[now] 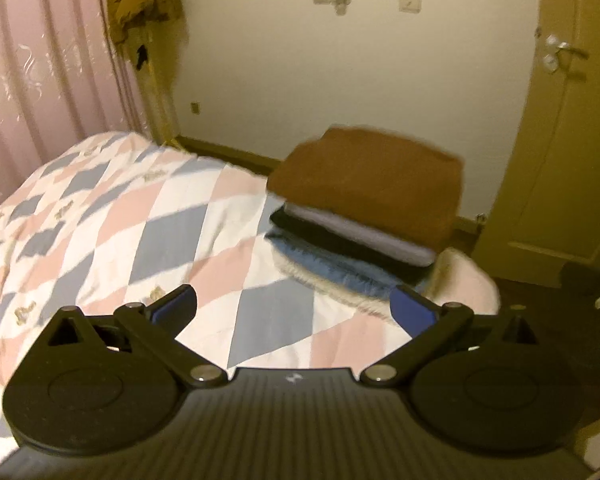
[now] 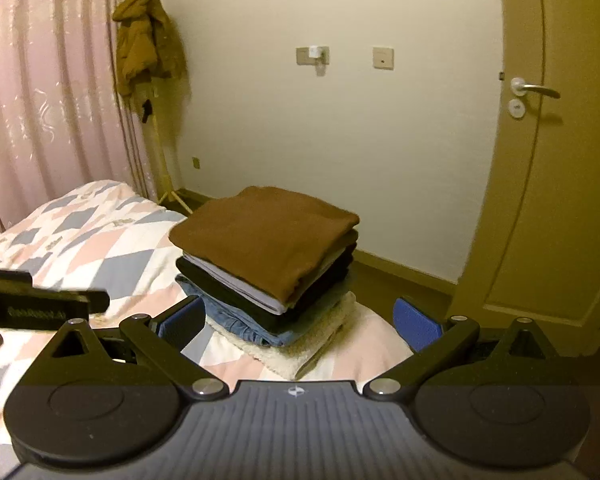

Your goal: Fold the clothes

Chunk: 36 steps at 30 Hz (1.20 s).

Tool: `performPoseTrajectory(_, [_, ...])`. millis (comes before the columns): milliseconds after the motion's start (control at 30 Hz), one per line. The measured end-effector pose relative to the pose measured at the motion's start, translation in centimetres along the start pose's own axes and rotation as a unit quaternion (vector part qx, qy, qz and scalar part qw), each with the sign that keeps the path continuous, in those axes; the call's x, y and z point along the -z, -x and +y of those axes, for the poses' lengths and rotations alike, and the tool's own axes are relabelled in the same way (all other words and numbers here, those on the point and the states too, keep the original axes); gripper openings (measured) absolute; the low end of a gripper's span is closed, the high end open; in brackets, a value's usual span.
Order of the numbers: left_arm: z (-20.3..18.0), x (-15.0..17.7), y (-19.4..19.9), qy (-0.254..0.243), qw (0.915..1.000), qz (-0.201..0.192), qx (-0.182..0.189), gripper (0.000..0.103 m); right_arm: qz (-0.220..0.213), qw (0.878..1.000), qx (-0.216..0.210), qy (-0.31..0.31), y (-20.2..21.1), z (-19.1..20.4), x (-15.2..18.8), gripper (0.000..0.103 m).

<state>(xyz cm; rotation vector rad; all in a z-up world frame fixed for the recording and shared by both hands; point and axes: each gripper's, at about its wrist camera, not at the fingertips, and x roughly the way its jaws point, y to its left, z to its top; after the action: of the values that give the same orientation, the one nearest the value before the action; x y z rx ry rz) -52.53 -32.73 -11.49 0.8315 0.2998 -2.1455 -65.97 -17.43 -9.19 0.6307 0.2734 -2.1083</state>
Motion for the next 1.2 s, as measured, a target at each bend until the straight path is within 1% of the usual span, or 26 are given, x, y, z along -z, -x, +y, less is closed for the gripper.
performPoseTrajectory(67, [0.0, 1.9, -2.8, 0.002, 0.9999, -0.002, -0.011, 0.102, -0.014, 1.0, 0.002, 0.008, -2.4, -0.1, 1.9, 0.103])
performPoseTrajectory(233, [0.5, 6.0, -7.6, 0.018, 0.9994, -0.02, -0.02, 0.102, -0.038, 0.999, 0.009, 0.024, -7.2, -0.1, 6.1, 0.103])
performPoseTrajectory(333, [1.0, 8.2, -9.6, 0.029, 0.999, -0.027, -0.022, 0.102, -0.059, 0.998, 0.012, 0.036, -8.7, 0.0, 8.4, 0.103])
performPoseTrajectory(400, [1.2, 9.3, -10.2, 0.034, 0.9986, -0.034, -0.021, 0.102, -0.075, 0.996, 0.012, 0.044, -9.6, 0.1, 9.9, 0.103])
performPoseTrajectory(467, [1.4, 10.3, -10.5, 0.046, 0.9979, -0.038, -0.026, 0.102, -0.087, 0.995, 0.001, 0.039, -9.9, -0.1, 11.2, 0.103])
performPoseTrajectory(533, [1.5, 11.1, -10.5, 0.055, 0.9972, -0.038, -0.032, 0.102, -0.087, 0.996, -0.012, 0.025, -10.0, -0.4, 12.0, 0.103])
performPoseTrajectory(600, [1.3, 11.6, -10.1, 0.059, 0.9967, -0.035, -0.043, 0.102, -0.073, 0.997, -0.018, 0.015, -9.9, -0.6, 12.5, 0.103])
performPoseTrajectory(667, [1.0, 11.8, -9.2, 0.059, 0.9968, -0.03, -0.046, 0.102, -0.058, 0.998, -0.021, 0.014, -9.3, -0.6, 12.7, 0.103])
performPoseTrajectory(767, [0.2, 11.8, -7.2, 0.059, 0.996, -0.036, -0.057, 0.102, -0.05, 0.998, -0.02, 0.016, -7.6, -0.8, 12.8, 0.103])
performPoseTrajectory(1033, [-2.3, 12.8, 0.9, 0.088, 0.994, -0.052, -0.039, 0.102, -0.043, 0.999, -0.022, -0.017, -0.5, -2.4, 13.9, 0.103])
performPoseTrajectory(1133, [-3.3, 13.5, 3.6, 0.086, 0.9941, -0.054, -0.04, 0.102, -0.032, 0.999, -0.025, -0.033, 2.0, -3.2, 14.6, 0.103])
performPoseTrajectory(1200, [-4.0, 14.0, 5.1, 0.08, 0.994, -0.054, -0.051, 0.102, -0.032, 0.999, -0.022, -0.038, 3.7, -3.7, 15.2, 0.103])
